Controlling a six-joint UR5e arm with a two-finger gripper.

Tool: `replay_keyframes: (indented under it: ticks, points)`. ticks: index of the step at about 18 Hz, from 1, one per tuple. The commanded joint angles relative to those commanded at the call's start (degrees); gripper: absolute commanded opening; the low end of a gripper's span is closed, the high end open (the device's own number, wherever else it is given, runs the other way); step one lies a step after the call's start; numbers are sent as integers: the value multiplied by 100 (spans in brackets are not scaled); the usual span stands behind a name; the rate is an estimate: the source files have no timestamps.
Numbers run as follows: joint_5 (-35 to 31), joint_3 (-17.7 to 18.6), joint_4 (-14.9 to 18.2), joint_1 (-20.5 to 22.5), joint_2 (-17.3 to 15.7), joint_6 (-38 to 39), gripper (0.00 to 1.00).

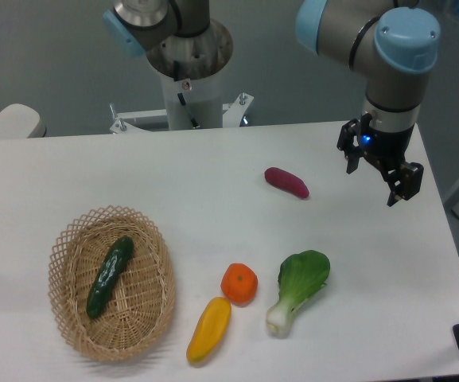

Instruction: Pick up the cucumber from the basket

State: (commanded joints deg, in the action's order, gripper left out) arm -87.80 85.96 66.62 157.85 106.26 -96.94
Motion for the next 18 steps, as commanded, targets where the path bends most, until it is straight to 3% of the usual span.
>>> replay_keyframes:
  ticks: [10,13,18]
  points:
    - [-53,166,105,-149,-113,192,100]
    - [-53,368,123,-420,-307,946,100]
    - [-79,422,132,-1325,-369,3397,100]
